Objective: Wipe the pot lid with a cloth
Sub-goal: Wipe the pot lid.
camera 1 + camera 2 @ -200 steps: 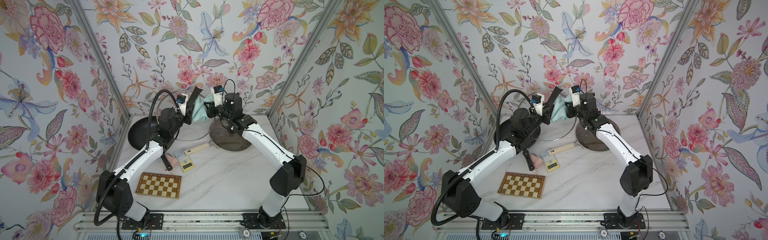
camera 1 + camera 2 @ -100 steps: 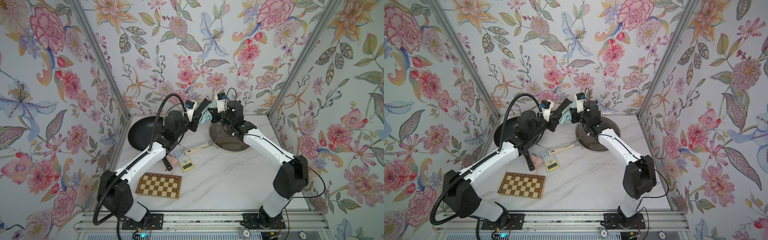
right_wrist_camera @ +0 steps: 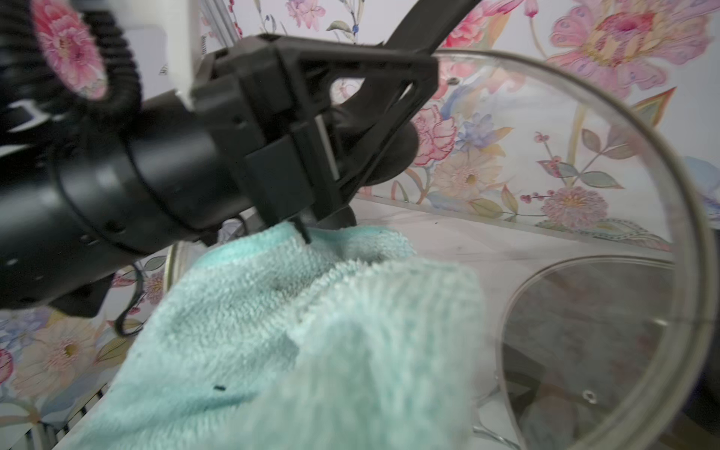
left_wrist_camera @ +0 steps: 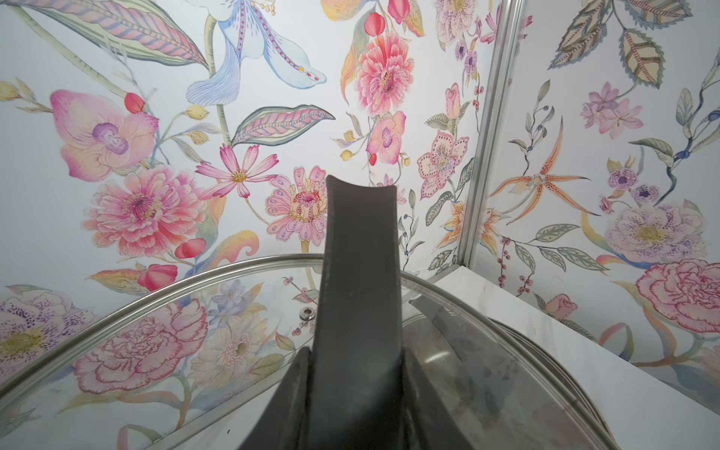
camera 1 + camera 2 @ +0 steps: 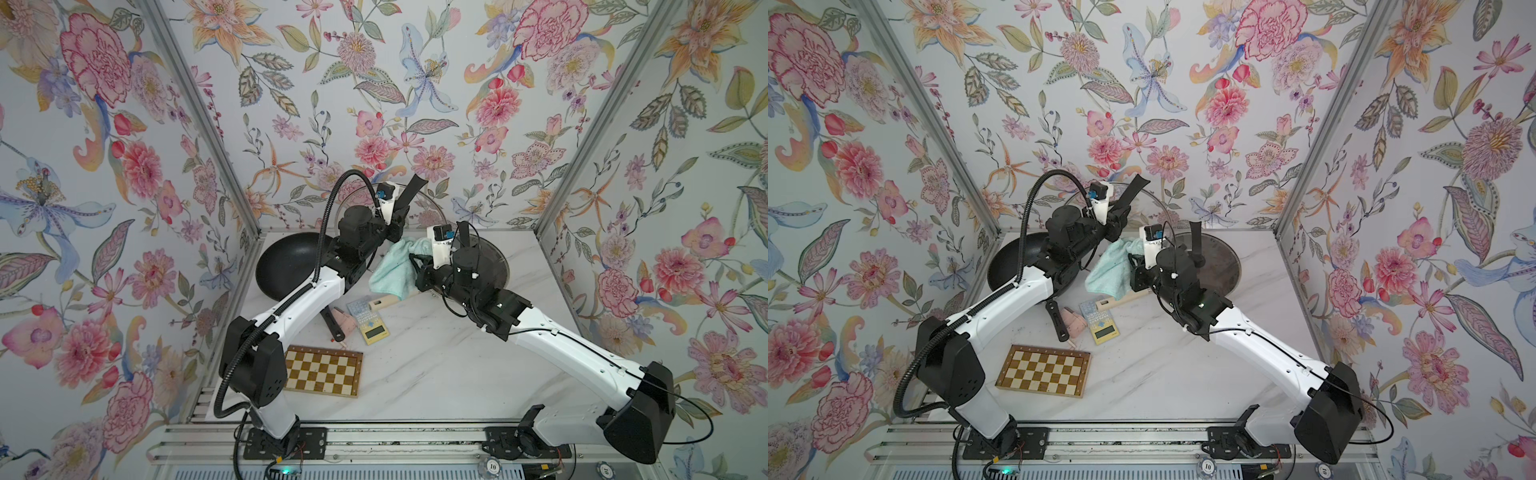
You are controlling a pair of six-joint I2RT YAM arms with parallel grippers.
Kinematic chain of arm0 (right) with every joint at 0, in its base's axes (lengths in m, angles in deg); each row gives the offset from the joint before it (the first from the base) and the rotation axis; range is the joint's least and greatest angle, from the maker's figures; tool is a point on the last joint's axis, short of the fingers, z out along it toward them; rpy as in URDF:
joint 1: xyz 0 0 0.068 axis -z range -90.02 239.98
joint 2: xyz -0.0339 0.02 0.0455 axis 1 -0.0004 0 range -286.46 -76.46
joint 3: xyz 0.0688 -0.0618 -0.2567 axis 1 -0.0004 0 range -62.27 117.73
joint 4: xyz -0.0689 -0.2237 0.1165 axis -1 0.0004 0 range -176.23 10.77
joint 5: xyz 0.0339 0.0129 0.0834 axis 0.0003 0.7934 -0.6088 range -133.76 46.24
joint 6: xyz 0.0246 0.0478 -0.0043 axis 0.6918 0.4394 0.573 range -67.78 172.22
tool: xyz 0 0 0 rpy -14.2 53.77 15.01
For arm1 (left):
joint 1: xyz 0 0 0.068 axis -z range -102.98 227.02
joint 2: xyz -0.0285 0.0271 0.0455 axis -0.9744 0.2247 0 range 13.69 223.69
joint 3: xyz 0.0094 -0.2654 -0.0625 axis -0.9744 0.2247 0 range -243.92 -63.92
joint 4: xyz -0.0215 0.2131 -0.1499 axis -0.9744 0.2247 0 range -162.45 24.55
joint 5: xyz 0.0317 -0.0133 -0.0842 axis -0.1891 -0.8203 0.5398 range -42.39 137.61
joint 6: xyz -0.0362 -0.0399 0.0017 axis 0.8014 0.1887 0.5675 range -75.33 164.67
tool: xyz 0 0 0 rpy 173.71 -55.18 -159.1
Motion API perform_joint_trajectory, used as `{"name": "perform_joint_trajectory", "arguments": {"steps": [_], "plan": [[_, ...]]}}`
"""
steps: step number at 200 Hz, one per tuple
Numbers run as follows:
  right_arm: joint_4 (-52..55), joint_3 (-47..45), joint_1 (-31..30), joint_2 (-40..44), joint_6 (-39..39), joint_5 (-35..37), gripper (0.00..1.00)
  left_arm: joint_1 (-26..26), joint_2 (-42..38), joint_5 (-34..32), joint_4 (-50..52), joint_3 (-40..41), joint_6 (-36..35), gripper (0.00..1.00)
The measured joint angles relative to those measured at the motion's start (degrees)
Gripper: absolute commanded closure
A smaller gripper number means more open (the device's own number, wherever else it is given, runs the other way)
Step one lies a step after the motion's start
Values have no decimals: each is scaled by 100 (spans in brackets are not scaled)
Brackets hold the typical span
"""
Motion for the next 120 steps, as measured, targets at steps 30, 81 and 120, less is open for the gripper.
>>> {"name": "perform_joint_trajectory", "arguments": {"steps": [30, 81, 120], "plan": [[-221, -111, 120, -52, 103, -173, 100, -11, 0, -37, -127, 0, -20, 100], [-535, -678, 1305, 297, 306, -566, 99, -11, -372, -66, 28, 361, -223, 100], [-890, -87, 1836, -188, 256, -721, 99, 7, -732, 76, 170, 490, -256, 100]]}}
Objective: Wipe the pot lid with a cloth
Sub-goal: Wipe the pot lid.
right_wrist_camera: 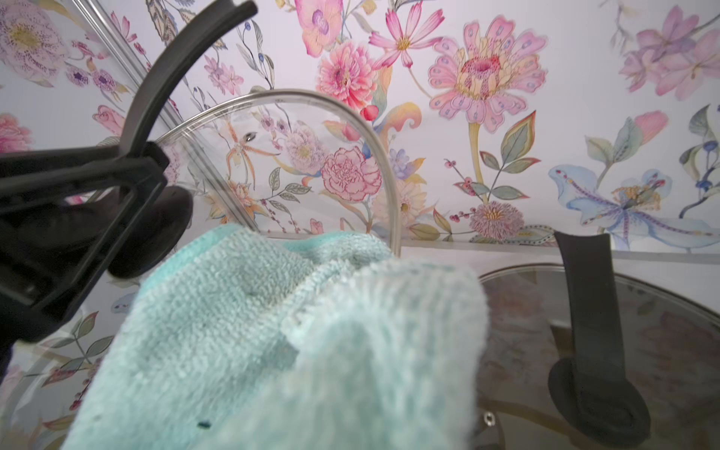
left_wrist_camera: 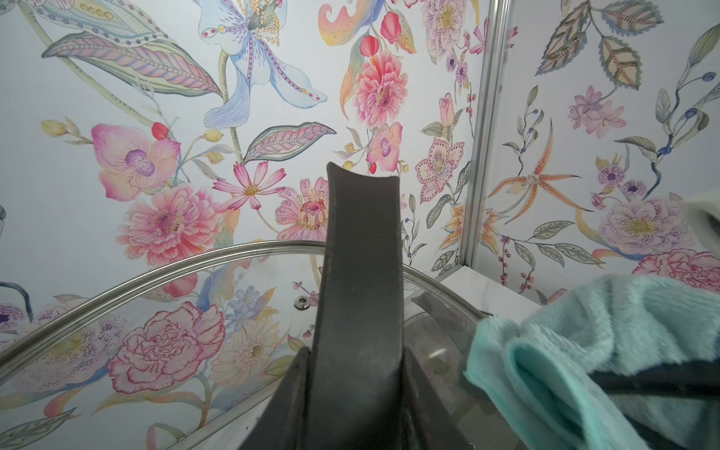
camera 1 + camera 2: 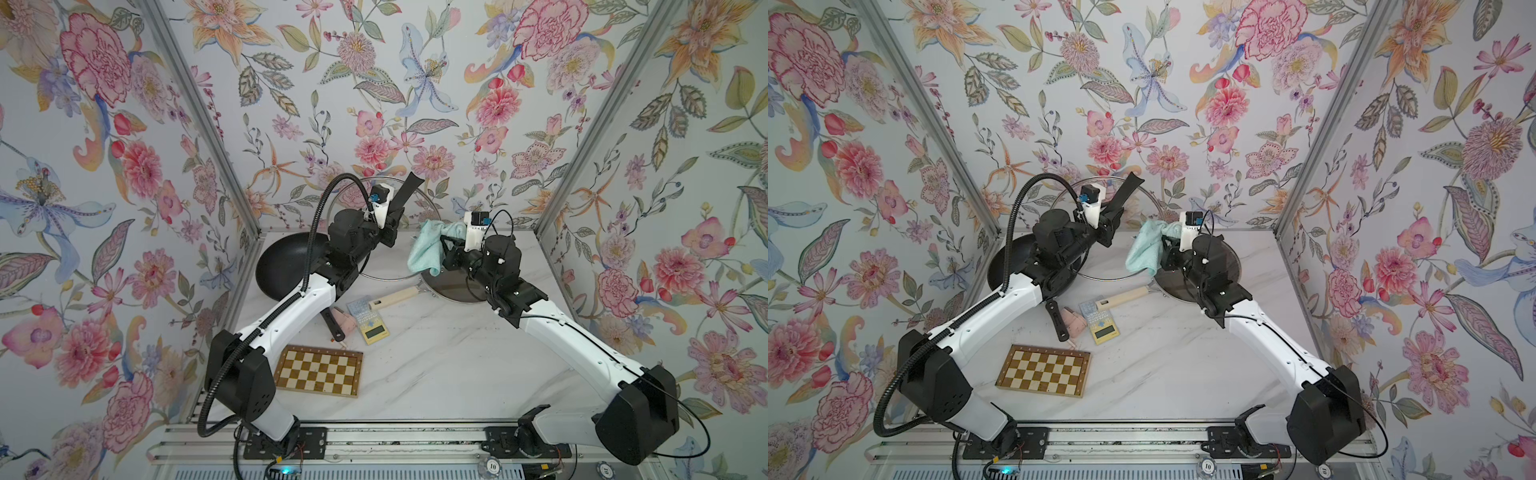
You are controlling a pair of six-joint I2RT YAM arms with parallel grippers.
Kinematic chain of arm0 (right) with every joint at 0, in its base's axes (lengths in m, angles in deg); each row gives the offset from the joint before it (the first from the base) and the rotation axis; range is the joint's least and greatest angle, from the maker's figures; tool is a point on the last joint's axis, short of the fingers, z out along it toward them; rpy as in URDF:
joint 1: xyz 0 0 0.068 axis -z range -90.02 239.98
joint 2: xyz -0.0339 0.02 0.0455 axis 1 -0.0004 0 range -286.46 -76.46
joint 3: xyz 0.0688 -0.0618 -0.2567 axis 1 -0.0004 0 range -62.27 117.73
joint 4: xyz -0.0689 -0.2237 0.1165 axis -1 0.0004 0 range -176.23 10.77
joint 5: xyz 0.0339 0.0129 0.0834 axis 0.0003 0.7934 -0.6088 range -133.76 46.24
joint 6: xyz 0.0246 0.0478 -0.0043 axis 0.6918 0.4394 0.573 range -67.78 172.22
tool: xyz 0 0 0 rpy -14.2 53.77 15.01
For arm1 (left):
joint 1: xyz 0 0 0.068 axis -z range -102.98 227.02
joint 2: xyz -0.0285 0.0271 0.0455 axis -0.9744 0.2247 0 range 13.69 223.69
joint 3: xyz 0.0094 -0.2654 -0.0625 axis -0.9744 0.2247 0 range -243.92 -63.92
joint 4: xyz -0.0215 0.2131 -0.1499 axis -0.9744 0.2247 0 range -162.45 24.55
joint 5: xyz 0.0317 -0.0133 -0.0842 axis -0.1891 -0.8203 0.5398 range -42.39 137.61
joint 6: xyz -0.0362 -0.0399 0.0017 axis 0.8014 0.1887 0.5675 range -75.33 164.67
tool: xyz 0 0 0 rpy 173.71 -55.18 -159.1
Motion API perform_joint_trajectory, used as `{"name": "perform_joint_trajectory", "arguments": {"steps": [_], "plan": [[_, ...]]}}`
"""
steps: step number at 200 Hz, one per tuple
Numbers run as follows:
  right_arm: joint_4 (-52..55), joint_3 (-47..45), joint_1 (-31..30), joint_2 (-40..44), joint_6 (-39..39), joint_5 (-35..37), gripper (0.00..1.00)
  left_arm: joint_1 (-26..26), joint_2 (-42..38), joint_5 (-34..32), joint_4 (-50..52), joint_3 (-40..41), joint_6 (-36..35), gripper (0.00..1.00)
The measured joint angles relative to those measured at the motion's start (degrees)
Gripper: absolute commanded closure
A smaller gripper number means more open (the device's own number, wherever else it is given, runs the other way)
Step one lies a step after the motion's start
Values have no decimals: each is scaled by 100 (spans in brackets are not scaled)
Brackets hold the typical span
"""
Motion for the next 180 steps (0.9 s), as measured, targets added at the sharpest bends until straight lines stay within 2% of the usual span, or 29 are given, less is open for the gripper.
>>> {"name": "perform_joint_trajectory", "arguments": {"steps": [43, 122, 153, 180], "plan": [[-455, 1172, 116, -1156, -37, -31, 98, -9, -98, 48, 98, 7, 4, 100], [-752, 2520, 133, -2649, 140, -573, 98, 61, -98, 761, 1005, -9, 50, 100], [-715, 2503, 240, -2667, 136, -726, 99, 92, -98, 848, 1093, -33, 63, 100], [-704, 1784, 527, -2140, 140, -752, 99, 170, -98, 1226, 1246, -109, -22, 100]]}}
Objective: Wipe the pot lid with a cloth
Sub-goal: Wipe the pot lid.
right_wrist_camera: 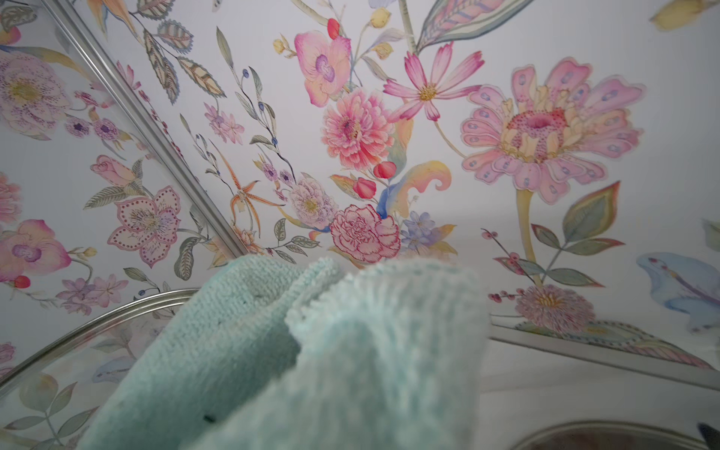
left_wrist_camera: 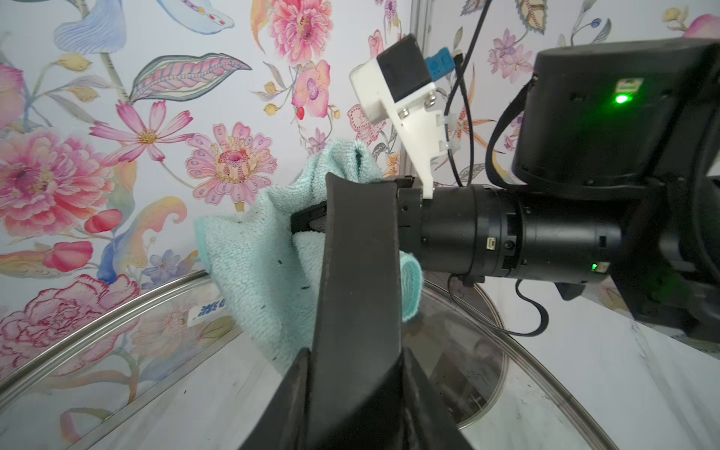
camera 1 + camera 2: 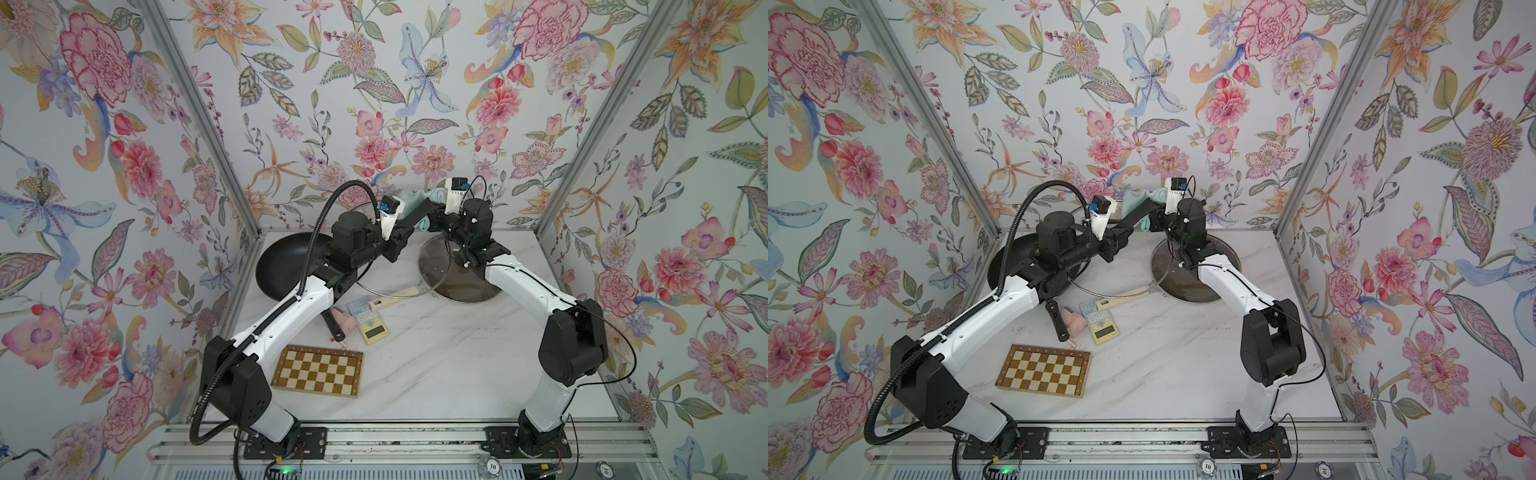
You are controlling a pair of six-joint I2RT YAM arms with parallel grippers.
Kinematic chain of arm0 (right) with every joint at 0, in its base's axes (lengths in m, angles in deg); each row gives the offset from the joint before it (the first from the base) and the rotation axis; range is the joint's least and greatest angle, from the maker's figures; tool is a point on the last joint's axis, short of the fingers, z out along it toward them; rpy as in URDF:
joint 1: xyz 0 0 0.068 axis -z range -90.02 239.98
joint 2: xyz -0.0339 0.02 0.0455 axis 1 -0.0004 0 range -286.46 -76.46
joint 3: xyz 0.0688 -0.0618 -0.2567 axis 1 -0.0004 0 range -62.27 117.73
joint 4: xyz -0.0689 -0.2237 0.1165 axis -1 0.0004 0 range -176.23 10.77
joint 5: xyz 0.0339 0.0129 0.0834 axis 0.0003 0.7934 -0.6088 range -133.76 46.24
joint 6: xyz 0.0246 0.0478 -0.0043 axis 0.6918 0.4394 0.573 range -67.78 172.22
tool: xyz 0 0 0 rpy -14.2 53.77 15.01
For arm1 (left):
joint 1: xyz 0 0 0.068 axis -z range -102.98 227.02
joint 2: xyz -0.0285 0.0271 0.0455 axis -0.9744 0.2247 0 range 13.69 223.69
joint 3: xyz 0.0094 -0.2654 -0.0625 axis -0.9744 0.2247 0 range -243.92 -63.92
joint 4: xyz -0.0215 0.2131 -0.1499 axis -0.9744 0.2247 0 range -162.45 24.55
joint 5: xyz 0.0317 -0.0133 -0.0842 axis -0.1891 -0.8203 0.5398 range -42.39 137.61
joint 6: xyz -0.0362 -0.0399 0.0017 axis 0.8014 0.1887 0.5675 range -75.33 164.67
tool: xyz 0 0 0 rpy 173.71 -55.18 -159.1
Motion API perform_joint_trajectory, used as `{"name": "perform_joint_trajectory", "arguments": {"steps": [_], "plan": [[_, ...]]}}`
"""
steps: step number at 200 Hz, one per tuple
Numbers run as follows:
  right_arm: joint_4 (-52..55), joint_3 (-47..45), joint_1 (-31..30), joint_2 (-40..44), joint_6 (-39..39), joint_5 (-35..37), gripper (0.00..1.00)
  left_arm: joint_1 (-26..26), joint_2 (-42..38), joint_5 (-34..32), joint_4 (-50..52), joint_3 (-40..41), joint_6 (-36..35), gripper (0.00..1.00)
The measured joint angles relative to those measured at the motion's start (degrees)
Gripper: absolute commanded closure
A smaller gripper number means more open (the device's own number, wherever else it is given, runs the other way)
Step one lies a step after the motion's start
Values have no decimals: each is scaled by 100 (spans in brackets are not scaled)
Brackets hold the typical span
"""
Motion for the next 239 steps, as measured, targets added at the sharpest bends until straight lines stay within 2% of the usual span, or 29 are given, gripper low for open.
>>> {"name": "perform_joint_trajectory", "arguments": {"steps": [21, 51, 90, 120, 168, 196, 239], "plan": [[162, -713, 413, 693, -2, 24, 98, 90, 44, 573, 254, -234, -216, 100], [605, -1399, 1108, 1840, -7, -15, 97, 131, 435, 1589, 586, -1104, -713, 100], [1126, -1543, 1814, 3086, -7, -636, 97, 125, 728, 2647, 267, -1285, -892, 100], [1290, -1504, 2164, 3558, 20, -1204, 98, 120, 973, 3136, -87, -1196, -887, 100], [1429, -1093, 2138, 3250, 44, -2118, 98, 116, 1139, 3536, -153, -1047, -1045, 100], [1672, -442, 1827, 2439, -133, -2553, 98, 170, 1139, 3576, 103, -1071, -1432, 100], [2669, 448, 1209, 1113, -769, -3189, 100, 439, 1139, 3305, 1248, -1154, -2448, 100]]}}
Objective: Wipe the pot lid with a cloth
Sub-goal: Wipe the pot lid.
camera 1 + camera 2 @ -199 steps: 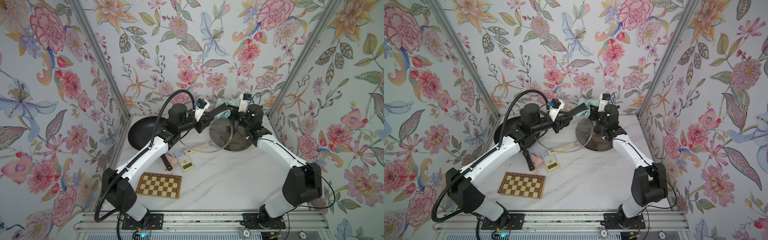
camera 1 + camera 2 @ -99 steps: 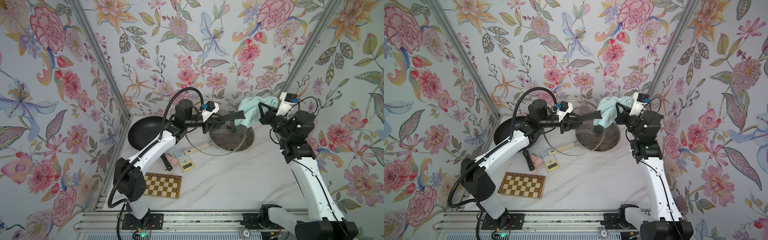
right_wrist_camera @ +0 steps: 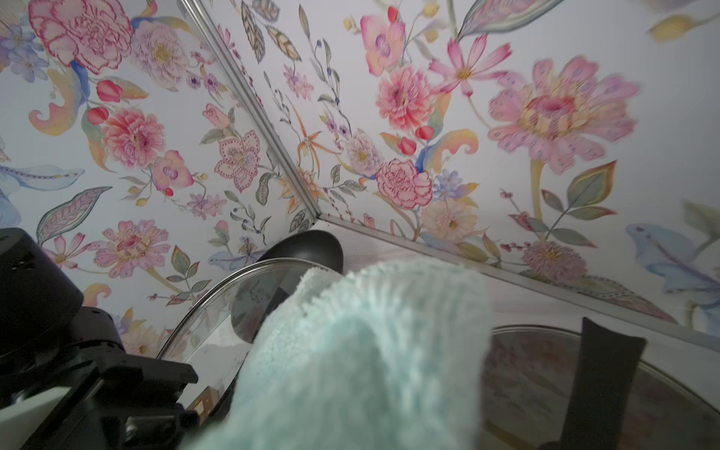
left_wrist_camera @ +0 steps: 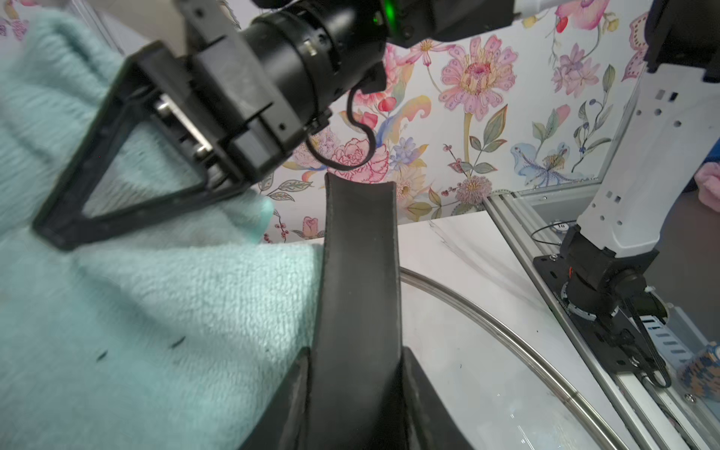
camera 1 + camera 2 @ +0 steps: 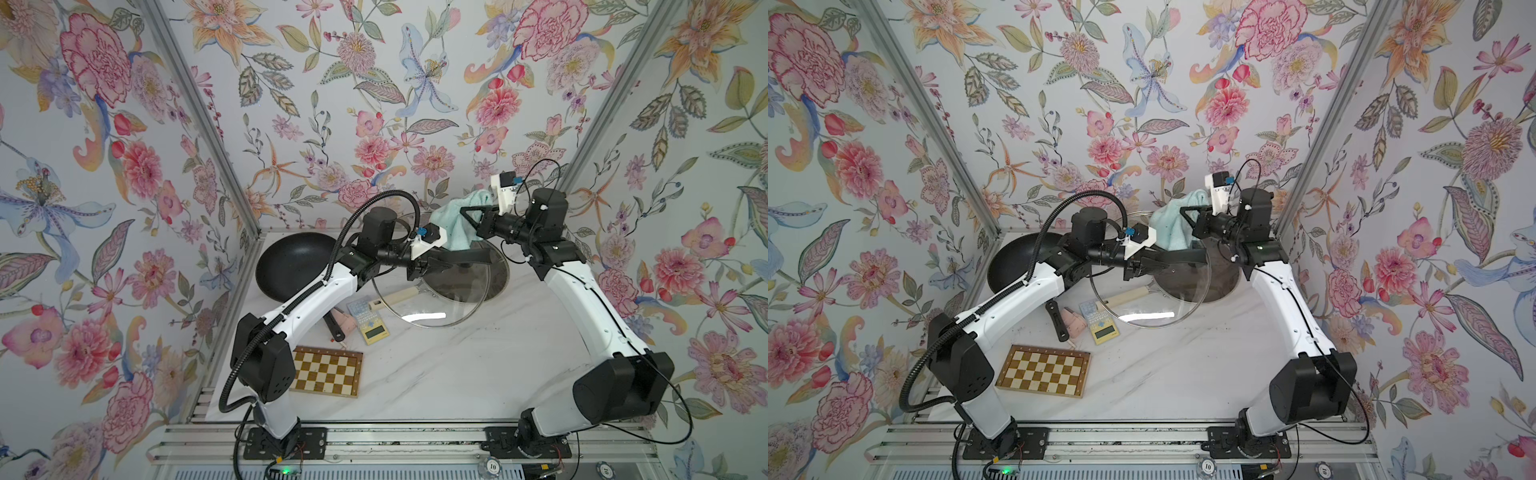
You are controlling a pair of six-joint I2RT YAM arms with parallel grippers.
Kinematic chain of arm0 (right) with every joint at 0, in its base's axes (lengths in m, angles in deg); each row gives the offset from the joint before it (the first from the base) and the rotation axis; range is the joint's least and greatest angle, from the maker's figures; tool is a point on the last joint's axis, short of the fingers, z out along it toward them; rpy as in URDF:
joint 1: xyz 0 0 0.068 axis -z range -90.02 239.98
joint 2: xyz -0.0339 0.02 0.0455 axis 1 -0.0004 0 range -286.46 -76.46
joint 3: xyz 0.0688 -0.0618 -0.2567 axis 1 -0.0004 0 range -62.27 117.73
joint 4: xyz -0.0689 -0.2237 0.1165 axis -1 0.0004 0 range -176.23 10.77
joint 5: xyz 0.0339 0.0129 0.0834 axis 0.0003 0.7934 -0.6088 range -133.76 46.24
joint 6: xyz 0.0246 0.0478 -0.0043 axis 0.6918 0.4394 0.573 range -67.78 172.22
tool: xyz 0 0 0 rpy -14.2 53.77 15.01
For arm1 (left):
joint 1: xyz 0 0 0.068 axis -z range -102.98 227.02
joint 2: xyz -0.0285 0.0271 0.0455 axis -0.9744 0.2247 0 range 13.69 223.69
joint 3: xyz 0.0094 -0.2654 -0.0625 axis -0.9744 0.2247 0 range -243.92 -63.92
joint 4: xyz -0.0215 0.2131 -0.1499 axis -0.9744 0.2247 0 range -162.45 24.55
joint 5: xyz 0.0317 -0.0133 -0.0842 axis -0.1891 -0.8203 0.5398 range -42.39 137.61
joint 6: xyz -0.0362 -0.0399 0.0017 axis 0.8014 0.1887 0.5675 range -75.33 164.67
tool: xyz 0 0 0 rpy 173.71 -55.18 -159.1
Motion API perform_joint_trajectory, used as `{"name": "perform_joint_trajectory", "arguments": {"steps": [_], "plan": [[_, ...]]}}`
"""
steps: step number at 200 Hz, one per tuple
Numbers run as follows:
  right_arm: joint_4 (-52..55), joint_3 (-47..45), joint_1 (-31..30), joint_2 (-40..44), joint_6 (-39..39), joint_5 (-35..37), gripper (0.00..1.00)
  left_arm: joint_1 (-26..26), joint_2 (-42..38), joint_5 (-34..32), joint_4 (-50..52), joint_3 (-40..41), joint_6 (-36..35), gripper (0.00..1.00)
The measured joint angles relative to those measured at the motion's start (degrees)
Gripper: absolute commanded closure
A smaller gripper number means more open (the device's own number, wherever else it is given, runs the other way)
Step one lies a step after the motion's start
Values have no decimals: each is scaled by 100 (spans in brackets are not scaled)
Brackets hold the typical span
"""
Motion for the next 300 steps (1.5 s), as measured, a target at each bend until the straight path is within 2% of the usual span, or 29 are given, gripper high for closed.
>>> {"name": "perform_joint_trajectory", "arguments": {"steps": [44, 94, 130, 151, 170, 233, 277, 300], "plan": [[542, 396, -514, -651, -256, -566, 100, 197, 0, -273, 844, 0, -601, 100], [590, 1064, -1456, -1241, -306, -1187, 100, 345, 0, -468, 1270, -94, -953, 100], [595, 1217, -1523, -1530, -284, -1346, 100, 341, -26, -612, 1561, -105, -1040, 100], [573, 1154, -1523, -1493, -289, -1091, 100, 352, -44, -697, 1510, -63, -1043, 100], [492, 863, -1419, -1268, -269, -778, 100, 387, -227, -863, 1093, 323, -1032, 100], [302, -828, -120, 166, 28, 476, 100, 343, -1119, -1591, -92, 1298, -553, 100], [-269, -1764, -72, 817, 411, 977, 100, 304, -1231, -1644, -675, 1729, -273, 100], [-487, -2151, -74, 1014, 645, 1456, 100, 332, -1226, -1707, -726, 1823, -4, 100]]}}
